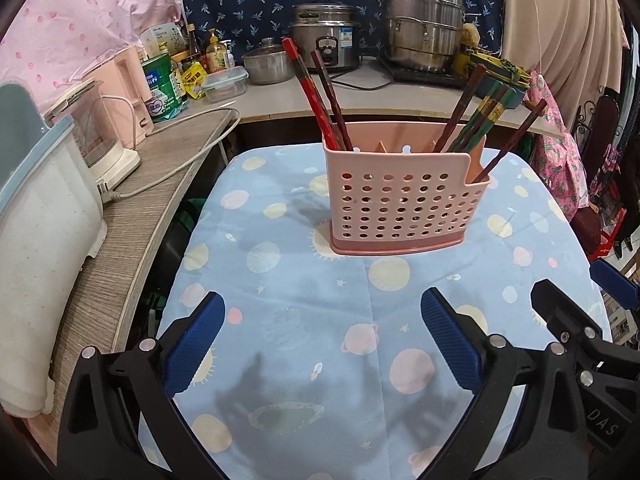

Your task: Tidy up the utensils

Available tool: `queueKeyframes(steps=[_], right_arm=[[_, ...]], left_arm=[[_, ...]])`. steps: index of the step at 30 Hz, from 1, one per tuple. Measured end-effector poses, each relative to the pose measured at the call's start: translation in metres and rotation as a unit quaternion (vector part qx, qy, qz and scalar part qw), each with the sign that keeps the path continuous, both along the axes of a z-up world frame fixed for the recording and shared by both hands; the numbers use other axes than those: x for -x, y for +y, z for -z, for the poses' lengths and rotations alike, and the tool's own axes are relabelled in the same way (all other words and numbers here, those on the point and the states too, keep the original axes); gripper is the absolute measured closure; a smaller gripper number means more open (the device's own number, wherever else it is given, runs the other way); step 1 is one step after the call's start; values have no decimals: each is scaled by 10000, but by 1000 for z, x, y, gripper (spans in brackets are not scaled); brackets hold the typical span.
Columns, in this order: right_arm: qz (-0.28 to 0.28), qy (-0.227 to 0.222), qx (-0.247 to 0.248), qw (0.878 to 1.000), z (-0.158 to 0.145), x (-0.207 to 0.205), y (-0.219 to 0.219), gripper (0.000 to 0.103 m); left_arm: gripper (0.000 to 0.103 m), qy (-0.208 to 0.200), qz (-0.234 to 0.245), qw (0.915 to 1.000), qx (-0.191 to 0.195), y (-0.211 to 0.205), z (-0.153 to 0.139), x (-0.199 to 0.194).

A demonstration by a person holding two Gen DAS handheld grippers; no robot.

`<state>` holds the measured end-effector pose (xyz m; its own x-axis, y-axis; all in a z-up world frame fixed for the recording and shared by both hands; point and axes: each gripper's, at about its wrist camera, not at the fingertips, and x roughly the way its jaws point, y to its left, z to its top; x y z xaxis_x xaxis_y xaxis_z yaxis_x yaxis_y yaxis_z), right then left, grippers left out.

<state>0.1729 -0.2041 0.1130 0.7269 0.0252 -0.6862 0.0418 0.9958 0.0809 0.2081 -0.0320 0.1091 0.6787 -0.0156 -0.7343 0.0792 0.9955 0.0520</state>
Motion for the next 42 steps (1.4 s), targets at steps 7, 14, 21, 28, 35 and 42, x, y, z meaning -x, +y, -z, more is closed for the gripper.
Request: queueKeyframes(steps=[7,14,21,28,35,42], right_arm=[[39,21,95,9999,0,-4,-1,18],[44,5,103,9999,-1,-6,1,18],[60,8,78,10000,-1,-9,3,18],[52,17,89,9999,1,-11,5,18],[72,18,90,9999,2,-13,4,18],[100,36,78,9999,3,-14,3,18]], left_arm=[[7,-5,-72,10000,49,0,-1,-6],[7,-20,-137,9999,60,2,-3,-8],[7,-23,-210,9998,67,5,-2,-10],[7,-27,-266,9996,63,7,-2,-13],[7,-71,-271,9996,40,6,-1,-13],[8,-57,-287,9996,26,5,0,-14]])
